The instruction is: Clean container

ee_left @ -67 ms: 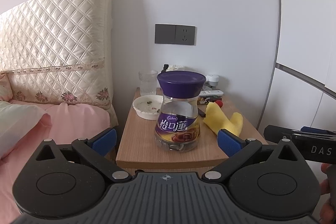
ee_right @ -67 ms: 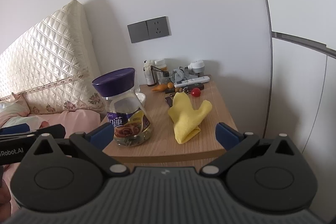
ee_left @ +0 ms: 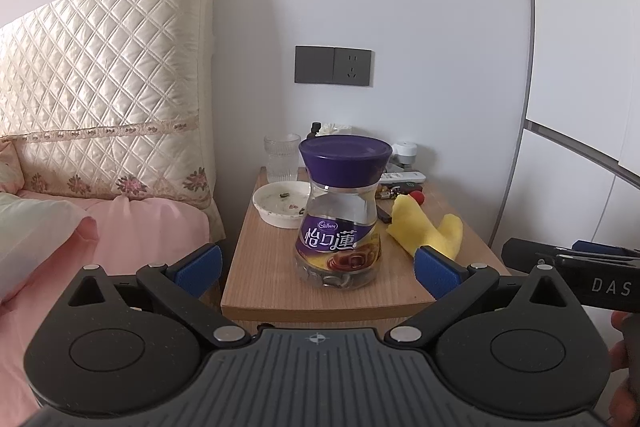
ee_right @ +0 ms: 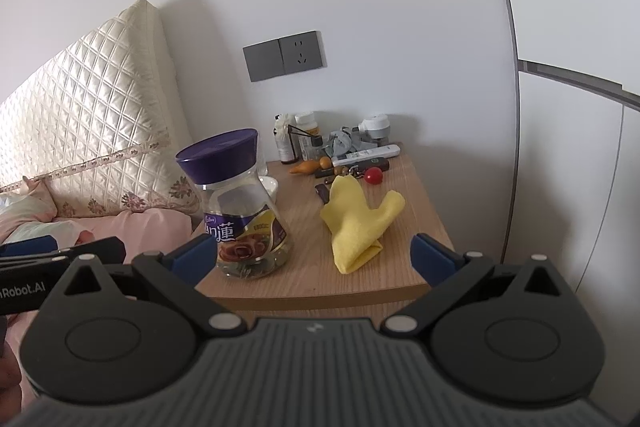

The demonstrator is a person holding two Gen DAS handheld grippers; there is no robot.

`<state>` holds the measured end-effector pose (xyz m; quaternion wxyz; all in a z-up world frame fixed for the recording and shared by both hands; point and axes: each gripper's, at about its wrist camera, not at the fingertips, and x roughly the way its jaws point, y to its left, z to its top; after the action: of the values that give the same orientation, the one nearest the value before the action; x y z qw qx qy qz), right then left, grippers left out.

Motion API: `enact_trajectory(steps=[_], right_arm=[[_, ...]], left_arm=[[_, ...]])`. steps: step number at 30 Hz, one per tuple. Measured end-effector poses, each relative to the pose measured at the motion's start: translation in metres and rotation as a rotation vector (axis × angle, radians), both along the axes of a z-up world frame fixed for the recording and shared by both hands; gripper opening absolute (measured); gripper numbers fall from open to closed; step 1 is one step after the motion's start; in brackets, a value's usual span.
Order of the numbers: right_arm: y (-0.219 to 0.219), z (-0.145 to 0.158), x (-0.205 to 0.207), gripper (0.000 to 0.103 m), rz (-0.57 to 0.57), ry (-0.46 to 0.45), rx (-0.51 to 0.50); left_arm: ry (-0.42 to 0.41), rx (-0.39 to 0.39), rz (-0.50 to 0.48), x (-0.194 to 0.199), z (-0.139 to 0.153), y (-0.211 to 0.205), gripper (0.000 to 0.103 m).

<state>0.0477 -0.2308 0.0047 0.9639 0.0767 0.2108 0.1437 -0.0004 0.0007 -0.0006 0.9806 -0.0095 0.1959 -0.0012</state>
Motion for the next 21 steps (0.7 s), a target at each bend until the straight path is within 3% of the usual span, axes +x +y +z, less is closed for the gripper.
enact_trajectory(steps=[21], right_arm=[[0.0021, 0.0006, 0.0012, 0.103, -0.022, 0.005, -0.046]], left_arm=[[0.012, -0.004, 0.002, 0.0019, -0.0032, 0.0005, 0.103]])
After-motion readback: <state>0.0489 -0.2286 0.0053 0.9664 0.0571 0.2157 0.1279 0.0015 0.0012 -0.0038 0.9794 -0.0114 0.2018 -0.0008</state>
